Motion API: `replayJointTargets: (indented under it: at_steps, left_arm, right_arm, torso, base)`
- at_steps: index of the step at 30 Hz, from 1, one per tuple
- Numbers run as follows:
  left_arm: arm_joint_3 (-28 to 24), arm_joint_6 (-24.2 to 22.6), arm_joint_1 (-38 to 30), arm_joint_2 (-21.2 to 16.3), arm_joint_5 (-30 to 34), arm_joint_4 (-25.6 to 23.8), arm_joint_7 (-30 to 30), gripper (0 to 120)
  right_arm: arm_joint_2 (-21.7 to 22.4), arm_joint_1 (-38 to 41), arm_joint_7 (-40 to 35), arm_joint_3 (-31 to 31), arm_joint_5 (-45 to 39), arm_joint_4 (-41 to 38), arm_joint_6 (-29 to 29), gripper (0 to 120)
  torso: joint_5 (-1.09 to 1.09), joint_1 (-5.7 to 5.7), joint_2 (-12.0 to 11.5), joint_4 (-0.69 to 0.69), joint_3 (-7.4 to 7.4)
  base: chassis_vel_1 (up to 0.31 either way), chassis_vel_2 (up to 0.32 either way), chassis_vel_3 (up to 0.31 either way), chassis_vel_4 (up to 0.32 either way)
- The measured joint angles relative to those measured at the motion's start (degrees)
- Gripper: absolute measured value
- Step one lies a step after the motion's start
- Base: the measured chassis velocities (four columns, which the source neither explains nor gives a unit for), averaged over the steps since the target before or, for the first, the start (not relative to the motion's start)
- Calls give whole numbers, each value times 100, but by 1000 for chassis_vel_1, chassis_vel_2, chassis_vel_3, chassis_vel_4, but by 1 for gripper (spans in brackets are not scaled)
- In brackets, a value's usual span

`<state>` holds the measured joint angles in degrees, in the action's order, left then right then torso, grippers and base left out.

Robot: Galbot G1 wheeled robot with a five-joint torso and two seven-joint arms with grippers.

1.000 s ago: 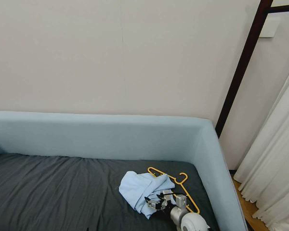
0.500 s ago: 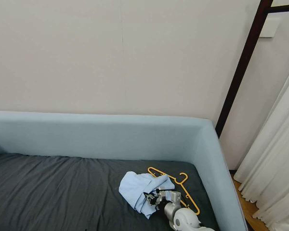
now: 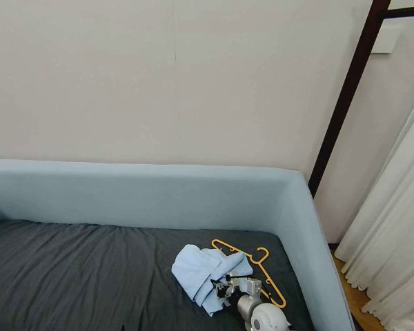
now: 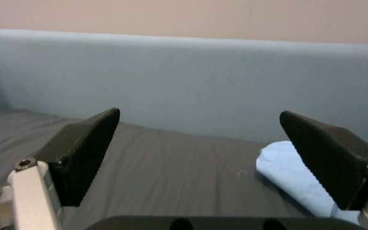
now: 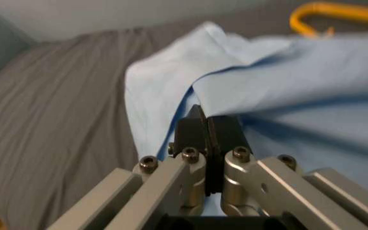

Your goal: Pick up the clothes from the sofa and hang them on the clothes hanger.

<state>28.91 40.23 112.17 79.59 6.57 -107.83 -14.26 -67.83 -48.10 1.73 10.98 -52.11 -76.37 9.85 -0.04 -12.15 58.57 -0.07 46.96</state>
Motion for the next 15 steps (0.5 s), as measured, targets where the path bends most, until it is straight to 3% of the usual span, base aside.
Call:
replayJointTargets:
  at_steps: [5,15]
  left_arm:
    - [-1,16,-55,-9,4,-5,-8,99]
    - [13,20,-99,-67,6,-62,-8,99]
  right_arm:
    - [570,287,-264,30,-217,-1175,-5,0]
    - [1327,1093,-811,-158,-924,-2661,280,0]
  torso:
    - [0,0,0,0,0]
    - [0,0,0,-1,0]
  base:
    - [0,0,0,0]
    - [0,0,0,0]
